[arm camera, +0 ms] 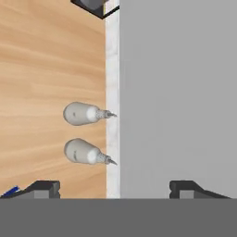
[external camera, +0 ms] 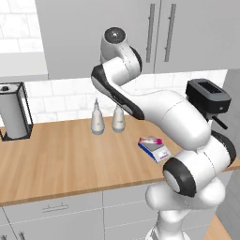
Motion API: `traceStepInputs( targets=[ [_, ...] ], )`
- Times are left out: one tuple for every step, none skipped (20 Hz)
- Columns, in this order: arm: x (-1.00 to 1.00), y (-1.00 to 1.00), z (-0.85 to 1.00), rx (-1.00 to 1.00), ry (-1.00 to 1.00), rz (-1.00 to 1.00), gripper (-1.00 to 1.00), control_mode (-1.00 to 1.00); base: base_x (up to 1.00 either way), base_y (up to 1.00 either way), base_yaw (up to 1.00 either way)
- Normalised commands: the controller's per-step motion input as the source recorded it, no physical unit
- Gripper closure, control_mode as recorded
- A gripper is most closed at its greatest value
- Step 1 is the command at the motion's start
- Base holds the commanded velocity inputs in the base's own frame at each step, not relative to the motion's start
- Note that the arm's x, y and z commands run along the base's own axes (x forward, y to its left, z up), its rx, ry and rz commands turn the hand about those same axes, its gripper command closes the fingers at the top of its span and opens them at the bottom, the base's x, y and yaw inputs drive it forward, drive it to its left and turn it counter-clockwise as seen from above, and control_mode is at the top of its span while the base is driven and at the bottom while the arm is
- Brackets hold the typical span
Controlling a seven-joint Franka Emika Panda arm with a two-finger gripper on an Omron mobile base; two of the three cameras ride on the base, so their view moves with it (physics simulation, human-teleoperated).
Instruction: Pick the bar and place it on the digital scale for weighing, and close the cabinet.
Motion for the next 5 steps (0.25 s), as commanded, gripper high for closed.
traceStepInputs(
  targets=[
    [0.36,-0.69,0.16,0.07,0.0,0.0,-1.0,-1.0,0.0,0.0,0.0],
    [0.31,-0.74,0.19,0.08,0.0,0.0,-1.0,-1.0,0.0,0.0,0.0],
    [0.21,-0.77,0.24,0.08,0.0,0.0,-1.0,-1.0,0.0,0.0,0.0],
    [0.0,-0.84,0.29,0.09,0.0,0.0,-1.0,-1.0,0.0,0.0,0.0],
    [-0.01,-0.86,0.41,0.1,0.0,0.0,-1.0,-1.0,0.0,0.0,0.0]
  ],
)
